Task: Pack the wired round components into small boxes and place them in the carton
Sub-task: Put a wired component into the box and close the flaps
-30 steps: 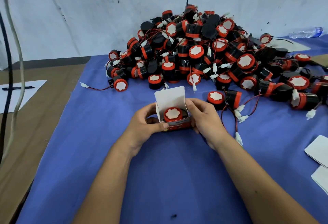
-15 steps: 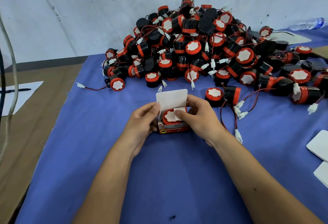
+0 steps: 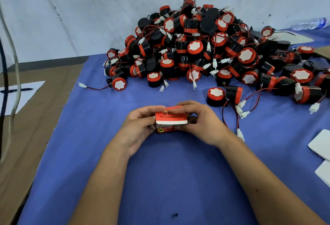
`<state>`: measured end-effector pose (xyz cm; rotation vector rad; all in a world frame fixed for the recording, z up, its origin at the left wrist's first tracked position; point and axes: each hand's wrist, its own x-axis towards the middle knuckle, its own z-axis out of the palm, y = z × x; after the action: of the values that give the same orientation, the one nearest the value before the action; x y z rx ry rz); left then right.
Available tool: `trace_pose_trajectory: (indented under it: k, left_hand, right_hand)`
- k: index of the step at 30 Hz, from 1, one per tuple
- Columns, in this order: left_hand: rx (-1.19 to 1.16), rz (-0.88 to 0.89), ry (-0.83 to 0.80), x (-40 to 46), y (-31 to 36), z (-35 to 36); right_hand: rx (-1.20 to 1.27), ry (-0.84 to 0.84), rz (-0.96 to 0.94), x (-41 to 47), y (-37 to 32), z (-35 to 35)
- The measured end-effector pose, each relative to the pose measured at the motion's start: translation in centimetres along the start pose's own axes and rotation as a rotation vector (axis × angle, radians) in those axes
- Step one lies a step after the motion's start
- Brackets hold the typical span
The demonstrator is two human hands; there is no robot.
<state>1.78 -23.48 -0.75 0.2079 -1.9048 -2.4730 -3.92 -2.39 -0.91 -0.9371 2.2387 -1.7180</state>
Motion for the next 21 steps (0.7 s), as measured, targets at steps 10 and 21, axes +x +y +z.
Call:
trace_pose_trajectory:
  k: [10, 21]
  left_hand:
    - [0.464, 0.207, -0.038, -0.4, -0.5, -0.6]
    - [0.596, 0.281, -0.029, -0.4, -0.6, -0.4]
  right_hand:
    - [0.000, -0.099, 0.082, 0.1, -0.3, -1.0]
    - [-0.304, 0.030, -0.143, 0.2, 0.1, -0.1]
